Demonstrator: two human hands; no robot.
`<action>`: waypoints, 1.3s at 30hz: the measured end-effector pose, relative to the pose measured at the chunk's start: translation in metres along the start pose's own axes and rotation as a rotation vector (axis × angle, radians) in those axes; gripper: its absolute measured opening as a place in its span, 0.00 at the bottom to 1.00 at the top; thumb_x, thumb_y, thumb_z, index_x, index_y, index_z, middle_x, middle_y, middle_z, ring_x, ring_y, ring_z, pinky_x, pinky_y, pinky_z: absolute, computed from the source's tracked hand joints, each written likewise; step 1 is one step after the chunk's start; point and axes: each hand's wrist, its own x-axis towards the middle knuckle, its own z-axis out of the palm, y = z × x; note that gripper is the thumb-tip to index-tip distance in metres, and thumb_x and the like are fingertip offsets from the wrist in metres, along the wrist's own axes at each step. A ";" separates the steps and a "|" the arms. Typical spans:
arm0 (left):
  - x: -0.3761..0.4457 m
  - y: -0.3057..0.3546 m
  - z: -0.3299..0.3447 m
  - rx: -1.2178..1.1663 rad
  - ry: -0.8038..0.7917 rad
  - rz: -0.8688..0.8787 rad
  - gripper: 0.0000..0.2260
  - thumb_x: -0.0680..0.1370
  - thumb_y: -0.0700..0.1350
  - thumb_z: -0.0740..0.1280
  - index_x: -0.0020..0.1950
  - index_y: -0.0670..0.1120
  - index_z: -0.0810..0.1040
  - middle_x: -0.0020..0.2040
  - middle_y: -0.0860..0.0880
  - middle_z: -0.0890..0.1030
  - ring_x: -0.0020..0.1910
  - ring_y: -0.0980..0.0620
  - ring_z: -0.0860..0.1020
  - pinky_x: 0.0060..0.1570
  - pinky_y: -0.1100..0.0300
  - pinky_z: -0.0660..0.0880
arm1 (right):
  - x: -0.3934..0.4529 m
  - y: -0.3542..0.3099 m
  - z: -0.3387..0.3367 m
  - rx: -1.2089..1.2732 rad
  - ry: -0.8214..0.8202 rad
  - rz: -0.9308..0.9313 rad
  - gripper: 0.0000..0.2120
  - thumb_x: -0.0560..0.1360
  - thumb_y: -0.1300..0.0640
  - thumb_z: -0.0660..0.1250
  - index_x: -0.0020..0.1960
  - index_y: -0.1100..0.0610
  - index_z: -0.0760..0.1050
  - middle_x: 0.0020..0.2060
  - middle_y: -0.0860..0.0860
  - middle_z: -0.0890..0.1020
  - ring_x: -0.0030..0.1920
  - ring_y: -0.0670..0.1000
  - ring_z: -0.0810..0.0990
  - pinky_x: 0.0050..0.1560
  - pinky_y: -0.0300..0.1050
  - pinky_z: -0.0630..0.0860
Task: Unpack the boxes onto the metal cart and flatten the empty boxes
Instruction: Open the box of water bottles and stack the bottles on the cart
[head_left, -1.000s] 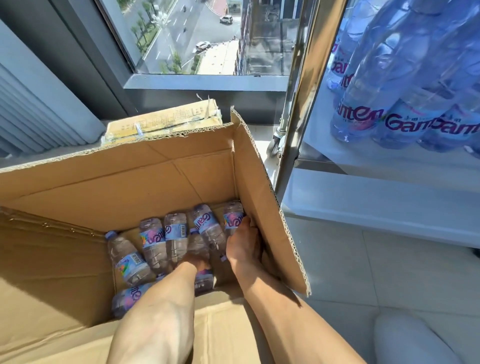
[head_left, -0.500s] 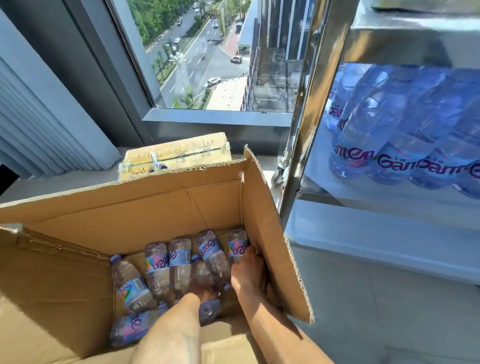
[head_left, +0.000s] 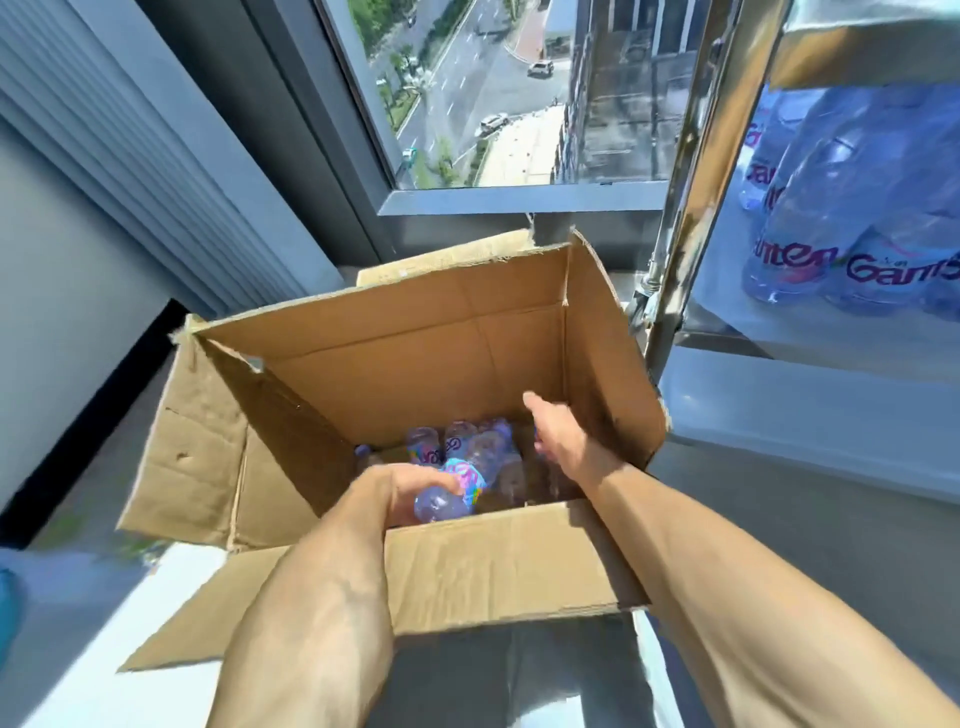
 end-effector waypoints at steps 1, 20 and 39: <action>-0.012 -0.001 -0.009 -0.076 -0.043 0.016 0.05 0.78 0.40 0.62 0.48 0.39 0.76 0.43 0.40 0.78 0.38 0.47 0.77 0.43 0.56 0.74 | -0.008 -0.015 0.003 0.028 -0.041 0.013 0.15 0.78 0.43 0.63 0.45 0.56 0.70 0.34 0.51 0.70 0.30 0.47 0.70 0.23 0.34 0.64; -0.141 0.035 -0.008 -0.676 -0.301 0.367 0.33 0.66 0.53 0.76 0.68 0.43 0.74 0.66 0.38 0.75 0.64 0.40 0.75 0.62 0.53 0.72 | -0.134 -0.134 -0.008 0.252 0.048 -0.303 0.36 0.55 0.50 0.80 0.59 0.58 0.72 0.54 0.53 0.79 0.52 0.53 0.80 0.55 0.50 0.78; -0.215 0.098 0.176 -0.265 0.247 0.498 0.25 0.70 0.64 0.69 0.53 0.44 0.79 0.44 0.43 0.83 0.35 0.45 0.82 0.36 0.59 0.75 | -0.222 -0.060 -0.203 -0.062 0.391 -0.667 0.31 0.62 0.38 0.77 0.53 0.57 0.74 0.47 0.54 0.80 0.49 0.54 0.79 0.43 0.42 0.69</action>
